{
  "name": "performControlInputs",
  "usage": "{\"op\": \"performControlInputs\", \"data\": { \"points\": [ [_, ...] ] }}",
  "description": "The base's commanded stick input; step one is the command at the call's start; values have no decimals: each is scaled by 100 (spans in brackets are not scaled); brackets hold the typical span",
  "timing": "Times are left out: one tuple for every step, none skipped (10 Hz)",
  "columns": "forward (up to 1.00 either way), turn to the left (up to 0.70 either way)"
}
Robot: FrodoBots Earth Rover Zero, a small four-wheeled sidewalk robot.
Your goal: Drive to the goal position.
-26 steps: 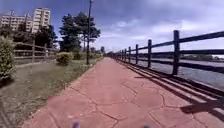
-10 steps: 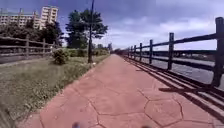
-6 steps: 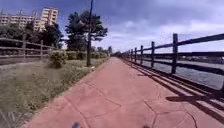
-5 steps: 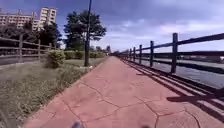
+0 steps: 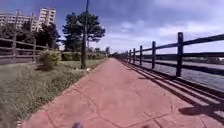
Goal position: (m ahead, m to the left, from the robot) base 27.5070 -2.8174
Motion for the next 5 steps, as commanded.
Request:
{"op": "performControlInputs", "data": {
  "points": [
    [70,0],
    [70,0],
    [70,0],
    [70,0],
    [70,29]
  ]
}}
